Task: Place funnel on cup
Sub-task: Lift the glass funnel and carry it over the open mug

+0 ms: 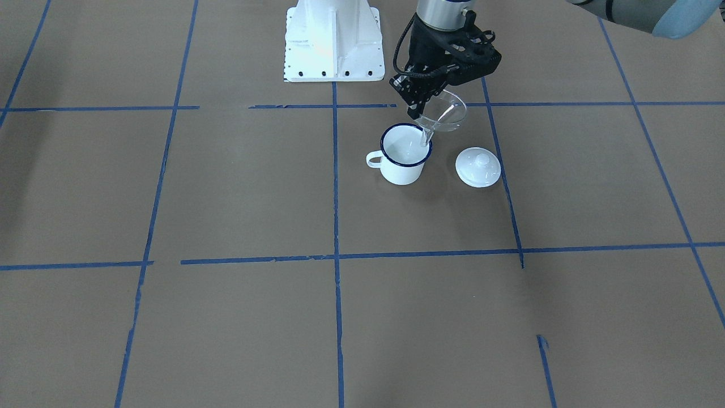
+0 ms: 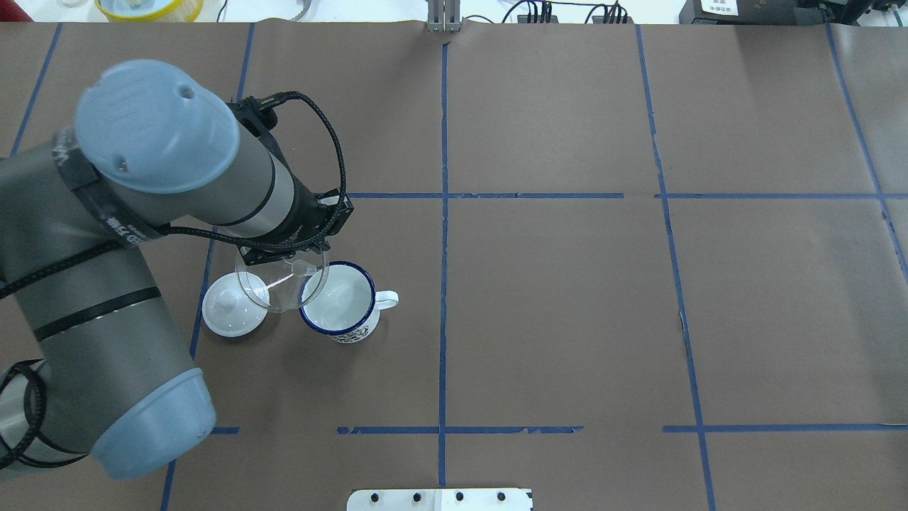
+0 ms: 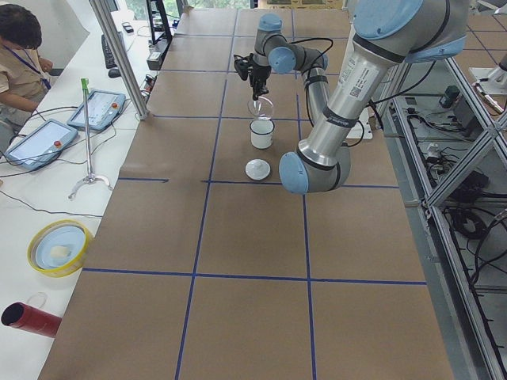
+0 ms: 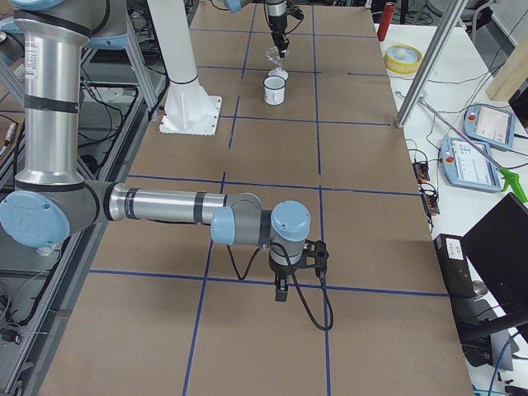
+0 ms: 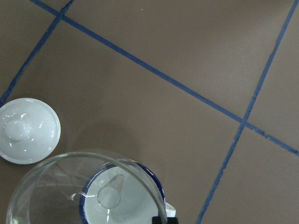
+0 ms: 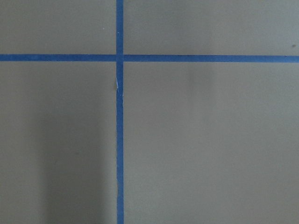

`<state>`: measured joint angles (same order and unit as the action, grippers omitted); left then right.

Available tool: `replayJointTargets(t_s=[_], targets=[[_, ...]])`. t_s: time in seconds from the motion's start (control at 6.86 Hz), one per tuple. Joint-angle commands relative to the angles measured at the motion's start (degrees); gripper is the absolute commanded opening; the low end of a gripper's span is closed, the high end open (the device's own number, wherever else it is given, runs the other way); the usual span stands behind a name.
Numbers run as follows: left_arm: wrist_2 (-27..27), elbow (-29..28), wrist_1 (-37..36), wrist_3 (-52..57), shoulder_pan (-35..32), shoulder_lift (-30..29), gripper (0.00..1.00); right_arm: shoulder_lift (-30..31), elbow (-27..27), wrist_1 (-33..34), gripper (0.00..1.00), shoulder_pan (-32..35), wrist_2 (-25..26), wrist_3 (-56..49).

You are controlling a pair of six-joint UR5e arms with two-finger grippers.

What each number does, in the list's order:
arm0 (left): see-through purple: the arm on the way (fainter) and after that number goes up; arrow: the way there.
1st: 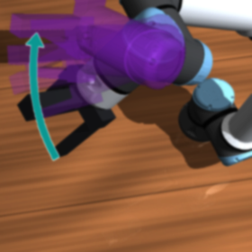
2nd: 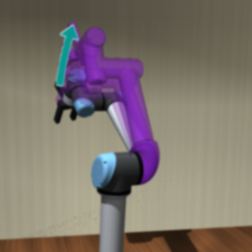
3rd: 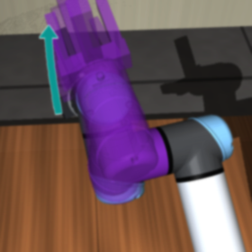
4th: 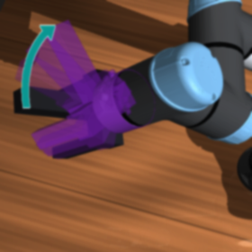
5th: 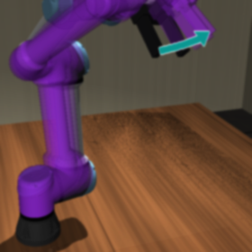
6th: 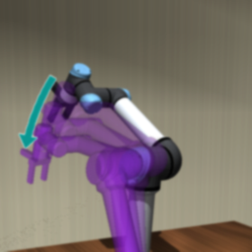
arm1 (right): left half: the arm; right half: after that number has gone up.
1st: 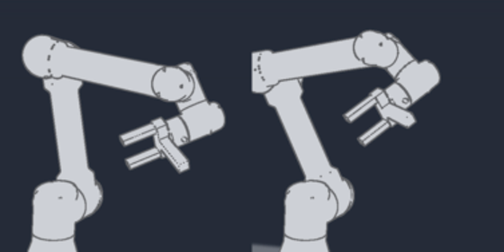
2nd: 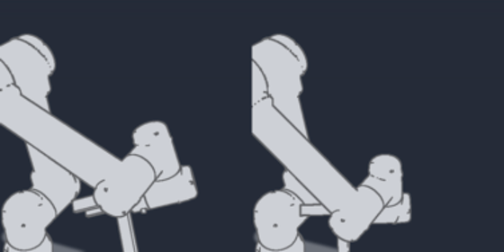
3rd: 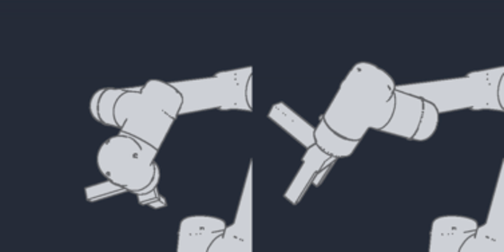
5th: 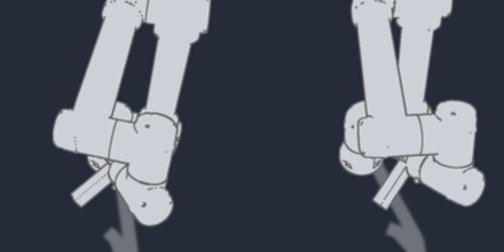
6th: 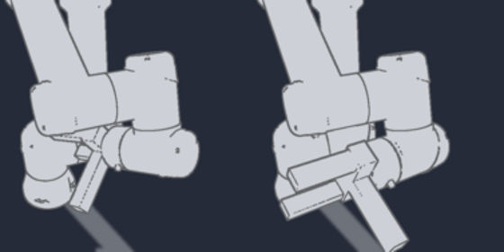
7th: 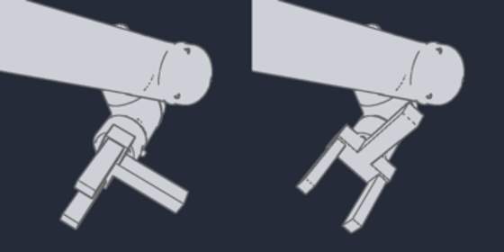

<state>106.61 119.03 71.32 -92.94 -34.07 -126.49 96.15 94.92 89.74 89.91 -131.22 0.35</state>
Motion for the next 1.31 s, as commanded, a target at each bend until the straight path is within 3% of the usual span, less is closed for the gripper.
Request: replayJointTargets(t_s=[0.0, 0.29, 0.73, 1.17], targets=[[2.79, -3.89, -0.92, 9.74, 0.76, -1.4, 0.0, 0.0, 0.0, 0.0, 1.0, 0.0, 0.0, 0.0], [4.84, -5.64, -0.75, 11.12, 0.85, -1.74, 0.0, 0.0, 0.0, 0.0, 1.0, 0.0, 0.0, 0.0], [4.93, -13.36, -0.31, 11.2, 0.85, -6.47, 0.0, 0.0, 0.0, 0.0, 1.0, 0.0, 0.0, 0.0], [4.84, -16.98, 2.58, 12.0, 2.17, -6.05, 0.0, 0.0, 0.0, 0.0, 1.0, 0.0, 0.0, 0.0]])
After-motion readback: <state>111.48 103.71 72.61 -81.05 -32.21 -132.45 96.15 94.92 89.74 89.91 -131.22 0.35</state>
